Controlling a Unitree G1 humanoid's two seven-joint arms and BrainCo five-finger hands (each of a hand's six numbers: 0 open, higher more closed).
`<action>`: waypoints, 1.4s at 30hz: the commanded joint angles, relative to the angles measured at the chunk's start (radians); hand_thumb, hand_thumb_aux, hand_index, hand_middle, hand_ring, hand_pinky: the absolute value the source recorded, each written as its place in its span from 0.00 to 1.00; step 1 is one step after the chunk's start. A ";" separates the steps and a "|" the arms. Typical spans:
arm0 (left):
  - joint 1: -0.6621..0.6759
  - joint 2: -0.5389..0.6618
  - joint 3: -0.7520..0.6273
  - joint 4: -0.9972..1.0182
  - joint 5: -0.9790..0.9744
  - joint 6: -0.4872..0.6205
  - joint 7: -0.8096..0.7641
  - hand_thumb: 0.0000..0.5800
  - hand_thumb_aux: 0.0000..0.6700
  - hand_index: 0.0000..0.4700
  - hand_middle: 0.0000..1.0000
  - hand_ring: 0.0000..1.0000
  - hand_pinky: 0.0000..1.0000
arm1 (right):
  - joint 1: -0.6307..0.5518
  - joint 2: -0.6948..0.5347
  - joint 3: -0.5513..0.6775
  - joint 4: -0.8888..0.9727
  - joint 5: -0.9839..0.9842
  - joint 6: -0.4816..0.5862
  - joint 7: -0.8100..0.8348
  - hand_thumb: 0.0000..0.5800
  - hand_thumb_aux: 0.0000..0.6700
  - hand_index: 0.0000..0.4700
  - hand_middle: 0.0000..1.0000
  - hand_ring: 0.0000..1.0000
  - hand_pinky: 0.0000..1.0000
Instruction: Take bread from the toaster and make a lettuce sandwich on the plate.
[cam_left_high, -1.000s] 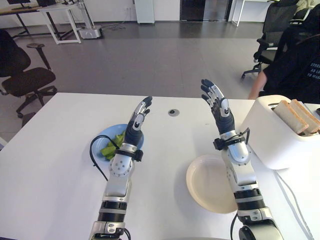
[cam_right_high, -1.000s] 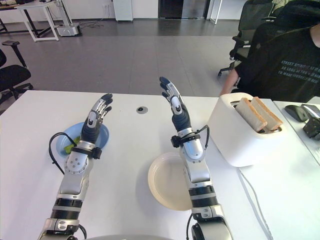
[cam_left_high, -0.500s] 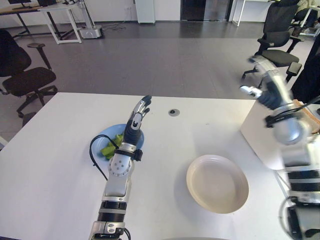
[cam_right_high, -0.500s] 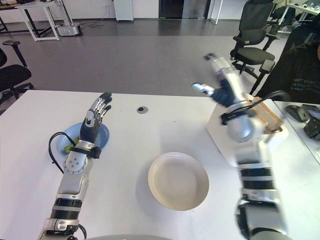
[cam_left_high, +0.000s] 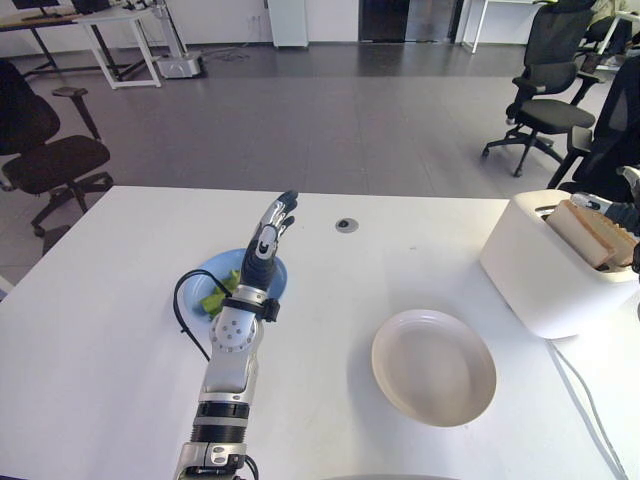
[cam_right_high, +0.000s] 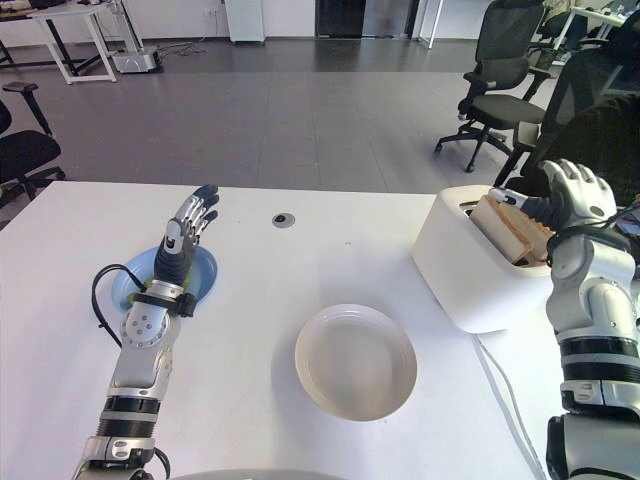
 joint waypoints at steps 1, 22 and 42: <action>-0.010 0.006 -0.004 0.011 -0.001 0.002 -0.007 0.00 0.00 0.00 0.00 0.00 0.00 | 0.008 -0.021 0.016 0.052 0.024 0.021 0.025 0.00 0.00 0.00 0.00 0.00 0.00; -0.003 0.008 -0.001 0.013 0.004 -0.003 -0.007 0.00 0.00 0.00 0.00 0.00 0.00 | 0.006 -0.041 0.054 0.053 0.082 0.055 0.075 1.00 1.00 1.00 0.00 0.00 0.00; -0.007 0.007 -0.001 0.027 0.007 -0.004 -0.010 0.00 0.00 0.00 0.00 0.00 0.00 | -0.079 -0.003 0.125 -0.243 0.529 -0.515 0.169 1.00 1.00 1.00 0.00 0.00 0.00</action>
